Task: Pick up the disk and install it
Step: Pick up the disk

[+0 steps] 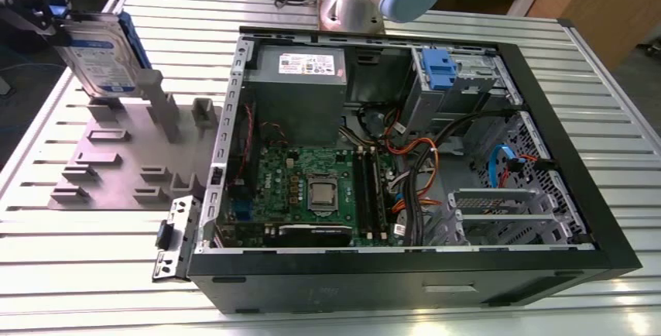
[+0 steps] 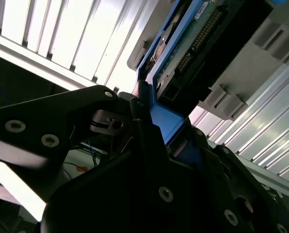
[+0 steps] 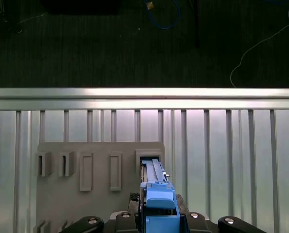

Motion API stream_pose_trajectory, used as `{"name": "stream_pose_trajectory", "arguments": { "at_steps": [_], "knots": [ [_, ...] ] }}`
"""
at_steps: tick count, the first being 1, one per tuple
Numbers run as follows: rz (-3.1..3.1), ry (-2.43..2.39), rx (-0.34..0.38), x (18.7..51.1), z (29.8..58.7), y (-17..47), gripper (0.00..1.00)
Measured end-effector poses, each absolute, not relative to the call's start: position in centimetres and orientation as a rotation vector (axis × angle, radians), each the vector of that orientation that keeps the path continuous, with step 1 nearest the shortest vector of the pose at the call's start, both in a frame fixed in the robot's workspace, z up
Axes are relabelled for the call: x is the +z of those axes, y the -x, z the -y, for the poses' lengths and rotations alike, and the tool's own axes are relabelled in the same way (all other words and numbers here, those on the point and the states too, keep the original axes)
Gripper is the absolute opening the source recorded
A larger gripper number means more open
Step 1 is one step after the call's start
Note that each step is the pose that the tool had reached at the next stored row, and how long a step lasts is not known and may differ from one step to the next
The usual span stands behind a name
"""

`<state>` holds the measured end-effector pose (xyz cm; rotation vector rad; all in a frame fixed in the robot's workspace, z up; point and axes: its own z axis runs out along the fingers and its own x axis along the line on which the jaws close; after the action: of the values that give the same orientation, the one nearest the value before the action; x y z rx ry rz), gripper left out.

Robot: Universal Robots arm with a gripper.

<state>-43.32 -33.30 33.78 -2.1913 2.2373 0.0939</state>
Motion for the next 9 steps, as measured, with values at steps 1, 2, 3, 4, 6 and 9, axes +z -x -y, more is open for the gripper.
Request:
{"name": "stream_pose_trajectory", "arguments": {
  "at_steps": [1, 2, 3, 4, 6, 9],
  "knots": [
    [-2.237, 2.191, 0.094, 33.82, 33.30, 43.32, 0.36],
    [-2.237, 2.191, 0.094, 33.87, 33.30, 43.32, 0.36],
    [-2.237, 2.191, 0.094, 33.91, 33.30, 43.32, 0.36],
    [-2.237, 2.191, 0.094, 33.94, 33.30, 43.32, 0.36],
    [-2.237, 2.191, 0.094, 33.99, 33.30, 43.32, 0.36],
    [-2.237, 2.191, 0.094, 34.23, 33.30, 43.32, 0.36]
  ]
}}
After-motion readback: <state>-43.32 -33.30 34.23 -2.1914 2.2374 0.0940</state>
